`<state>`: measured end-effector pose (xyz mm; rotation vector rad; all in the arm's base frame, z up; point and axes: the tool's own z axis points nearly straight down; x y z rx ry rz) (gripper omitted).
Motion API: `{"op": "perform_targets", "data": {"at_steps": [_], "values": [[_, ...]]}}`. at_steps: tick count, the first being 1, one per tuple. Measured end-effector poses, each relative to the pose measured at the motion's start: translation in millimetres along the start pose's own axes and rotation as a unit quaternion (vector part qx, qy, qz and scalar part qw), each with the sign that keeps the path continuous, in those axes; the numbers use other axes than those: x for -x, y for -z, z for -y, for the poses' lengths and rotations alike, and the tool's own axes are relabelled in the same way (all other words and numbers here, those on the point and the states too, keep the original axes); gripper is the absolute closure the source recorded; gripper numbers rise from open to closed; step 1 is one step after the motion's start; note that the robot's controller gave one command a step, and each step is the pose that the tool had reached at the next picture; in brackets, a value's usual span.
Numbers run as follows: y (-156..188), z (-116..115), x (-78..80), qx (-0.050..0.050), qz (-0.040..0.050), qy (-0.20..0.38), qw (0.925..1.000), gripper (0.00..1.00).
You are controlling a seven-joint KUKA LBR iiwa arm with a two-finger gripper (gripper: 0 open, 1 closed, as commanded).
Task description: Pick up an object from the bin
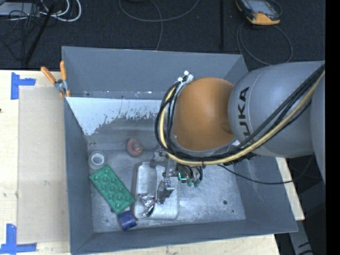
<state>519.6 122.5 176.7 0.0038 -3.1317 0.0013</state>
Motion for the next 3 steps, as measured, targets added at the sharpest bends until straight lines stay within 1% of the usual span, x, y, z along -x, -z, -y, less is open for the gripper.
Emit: {"op": "perform_targets", "data": {"at_steps": [1,2,3], "values": [[-104,9,-38.1,0.001,0.0134,0.077,0.9969,0.0],[-104,7,-42.6,0.002,0.0049,0.078,0.997,1.0],[53,7,-31.2,0.0,0.008,0.092,0.9957,1.0]]}}
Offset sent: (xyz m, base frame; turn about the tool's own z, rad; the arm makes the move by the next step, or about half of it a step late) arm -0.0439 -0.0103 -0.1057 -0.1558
